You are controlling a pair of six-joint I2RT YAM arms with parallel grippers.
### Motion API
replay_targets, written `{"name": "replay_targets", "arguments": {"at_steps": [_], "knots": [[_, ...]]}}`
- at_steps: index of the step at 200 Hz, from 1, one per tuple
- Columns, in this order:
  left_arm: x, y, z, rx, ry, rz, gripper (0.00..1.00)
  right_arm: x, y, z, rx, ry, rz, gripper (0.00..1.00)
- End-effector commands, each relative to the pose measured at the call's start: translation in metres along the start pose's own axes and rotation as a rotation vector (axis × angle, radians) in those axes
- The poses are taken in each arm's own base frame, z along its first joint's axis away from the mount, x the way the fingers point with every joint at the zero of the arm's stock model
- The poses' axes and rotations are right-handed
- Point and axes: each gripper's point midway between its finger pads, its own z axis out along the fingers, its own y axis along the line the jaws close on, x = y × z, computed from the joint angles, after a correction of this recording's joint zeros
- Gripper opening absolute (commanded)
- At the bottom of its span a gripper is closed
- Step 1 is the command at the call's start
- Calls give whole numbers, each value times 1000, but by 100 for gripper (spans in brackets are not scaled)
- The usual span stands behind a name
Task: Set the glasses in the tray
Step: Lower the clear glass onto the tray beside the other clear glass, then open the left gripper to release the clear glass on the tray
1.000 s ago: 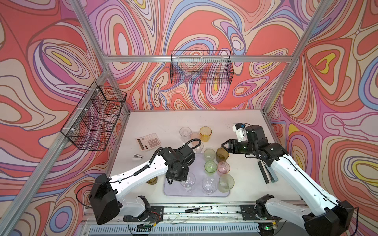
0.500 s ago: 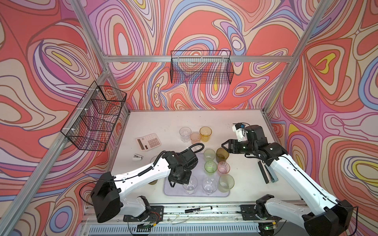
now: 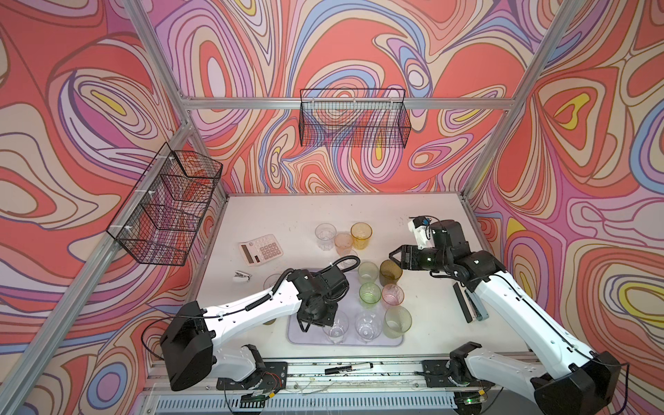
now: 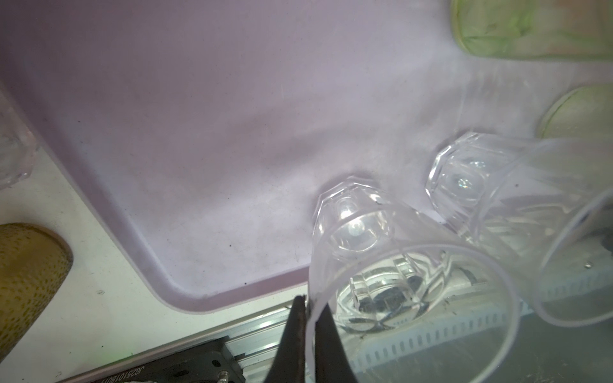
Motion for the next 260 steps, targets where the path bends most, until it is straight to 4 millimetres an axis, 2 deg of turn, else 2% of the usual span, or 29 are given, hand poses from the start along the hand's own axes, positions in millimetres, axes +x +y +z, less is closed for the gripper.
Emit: {"name": "replay_targets", "arguments": {"at_steps": [1, 92, 156, 221, 260], "knots": [[4, 0, 5, -10, 13, -16, 0, -1, 1, -4, -4, -14, 1, 67], [9, -4, 10, -34, 21, -11, 1, 1, 0, -4, -4, -12, 2, 67], [9, -6, 9, -33, 15, -2, 11, 2, -1, -4, -3, -9, 4, 67], [9, -9, 5, -23, 8, -9, 17, 0, 4, -6, -21, -14, 3, 67], [7, -10, 1, -22, 4, -3, 26, 1, 3, -6, -18, -13, 4, 67]]}}
